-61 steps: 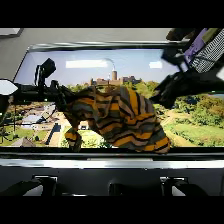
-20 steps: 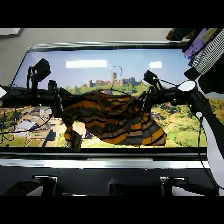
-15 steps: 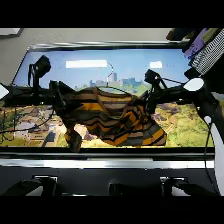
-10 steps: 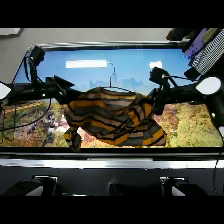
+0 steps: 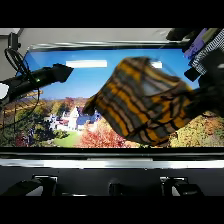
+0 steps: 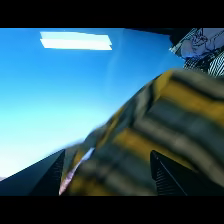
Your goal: Fold the clothes and pants, and hang the long-sleeved shirts on hangers.
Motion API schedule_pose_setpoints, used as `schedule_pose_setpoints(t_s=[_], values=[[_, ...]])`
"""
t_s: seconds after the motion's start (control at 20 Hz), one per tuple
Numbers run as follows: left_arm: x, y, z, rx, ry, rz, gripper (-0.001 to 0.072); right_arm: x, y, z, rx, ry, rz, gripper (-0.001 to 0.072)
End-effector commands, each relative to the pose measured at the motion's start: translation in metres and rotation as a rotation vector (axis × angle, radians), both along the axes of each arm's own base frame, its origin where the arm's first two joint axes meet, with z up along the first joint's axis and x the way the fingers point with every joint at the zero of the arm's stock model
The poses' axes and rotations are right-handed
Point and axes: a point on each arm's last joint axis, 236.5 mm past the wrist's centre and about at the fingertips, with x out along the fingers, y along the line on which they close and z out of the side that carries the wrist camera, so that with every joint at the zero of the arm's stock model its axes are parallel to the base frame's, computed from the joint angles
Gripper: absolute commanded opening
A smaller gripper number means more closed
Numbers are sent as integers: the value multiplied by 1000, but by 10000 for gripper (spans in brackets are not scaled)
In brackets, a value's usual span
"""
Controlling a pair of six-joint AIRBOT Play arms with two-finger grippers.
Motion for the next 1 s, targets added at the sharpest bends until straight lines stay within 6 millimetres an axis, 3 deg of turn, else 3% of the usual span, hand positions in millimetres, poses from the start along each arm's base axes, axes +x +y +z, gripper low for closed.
schedule_pose_setpoints(t_s=[0.0, 0.15, 0.2, 0.35, 0.45, 0.65, 0.85, 0.95], values=[[-16, -10, -10, -28, 93, -46, 603, -74, -73, 20, 125, -46, -463, 19], [-29, -18, -20, -14, 143, -101, 603, -124, -79, 21, 278, -59, -599, 18], [-31, -19, -22, -11, 152, -111, 603, -140, -90, 20, 316, -67, -686, 17], [-32, -19, -23, -10, 156, -115, 603, -193, -149, 10, 275, -43, -1080, 16], [-32, -19, -23, -10, 156, -115, 603, -206, -177, 28, 235, -117, -1245, 16], [-36, -21, -25, -5, 168, -128, 603, -189, -217, 85, 86, -302, -1444, 16], [-36, -21, -25, -3, 166, -129, 603, -127, -235, 170, 11, -626, -1424, 16], [-36, -21, -25, -3, 166, -129, 603, -106, -245, 198, -60, -690, -1452, 16]])
